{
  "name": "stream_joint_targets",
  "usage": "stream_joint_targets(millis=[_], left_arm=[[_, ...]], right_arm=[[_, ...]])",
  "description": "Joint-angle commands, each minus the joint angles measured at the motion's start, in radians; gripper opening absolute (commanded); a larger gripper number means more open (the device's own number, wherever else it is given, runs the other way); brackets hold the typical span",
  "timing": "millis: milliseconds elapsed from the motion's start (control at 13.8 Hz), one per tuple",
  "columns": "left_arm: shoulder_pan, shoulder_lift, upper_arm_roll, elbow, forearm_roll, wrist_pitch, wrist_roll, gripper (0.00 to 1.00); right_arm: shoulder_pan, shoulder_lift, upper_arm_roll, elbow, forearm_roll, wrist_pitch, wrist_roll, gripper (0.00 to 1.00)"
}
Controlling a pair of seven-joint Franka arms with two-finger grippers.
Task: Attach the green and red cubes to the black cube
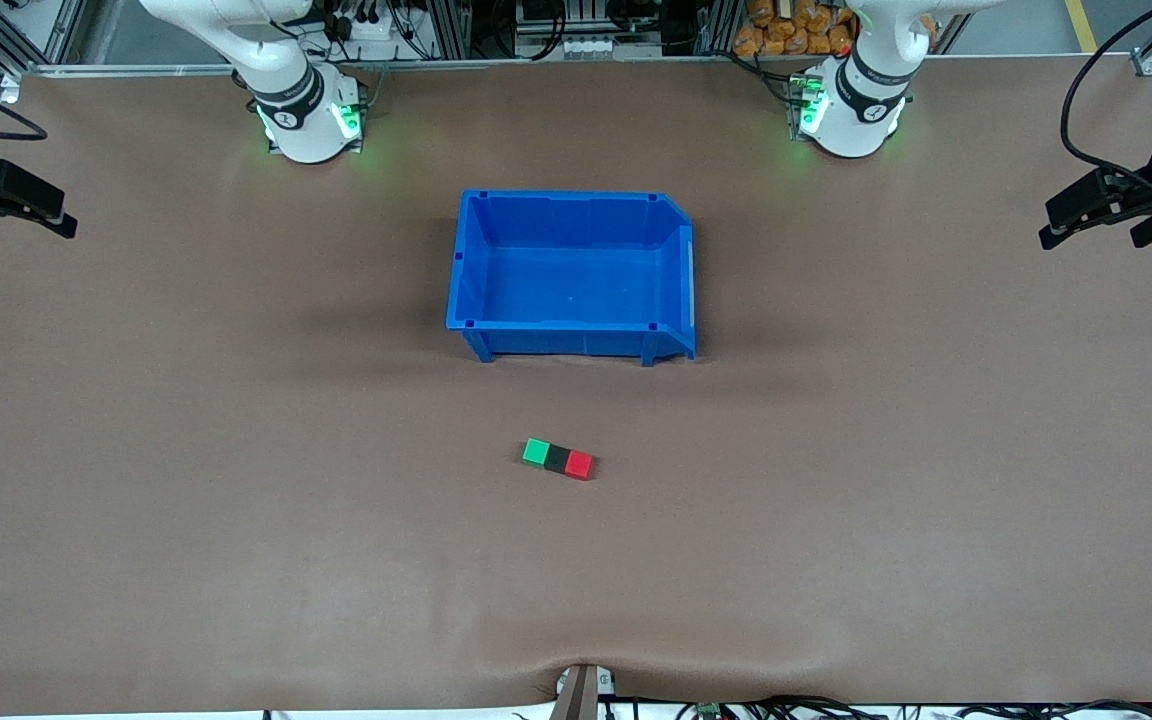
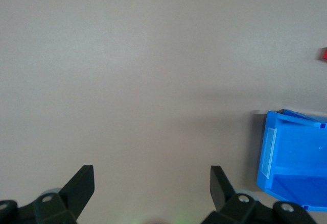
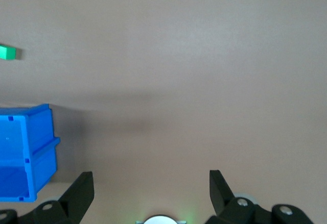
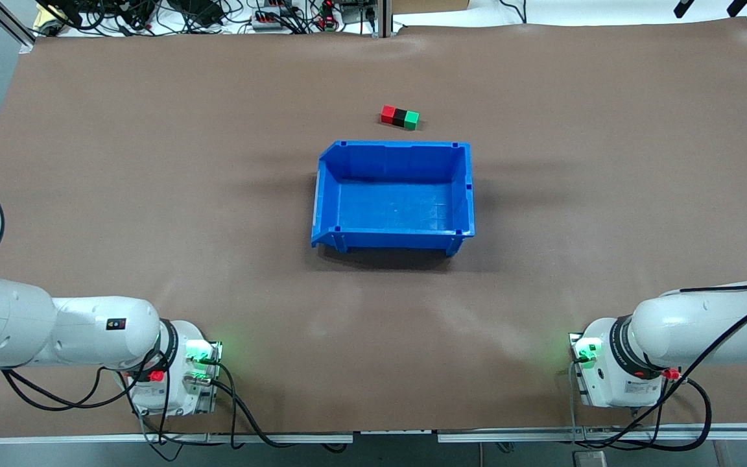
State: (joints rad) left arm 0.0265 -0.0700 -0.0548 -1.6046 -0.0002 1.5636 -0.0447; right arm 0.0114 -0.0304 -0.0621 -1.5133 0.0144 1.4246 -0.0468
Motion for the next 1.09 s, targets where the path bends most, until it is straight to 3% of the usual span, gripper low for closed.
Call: stream_joint_targets(millis=[0,1017], left_arm=[[0.001,0.002,-0.005,0.029,-0.014,-0.020,-0.012,1.00],[0.001,0.007,-0.005,0.034,-0.001,-0.020,-0.001,1.00]], right_arm=[[-0.005,-0.016,0.007,-0.021,0.002,0.013,0.007,1.00],[-0.008,-0.005,0.008,0.001,-0.004,0.034,0.019,1.00]])
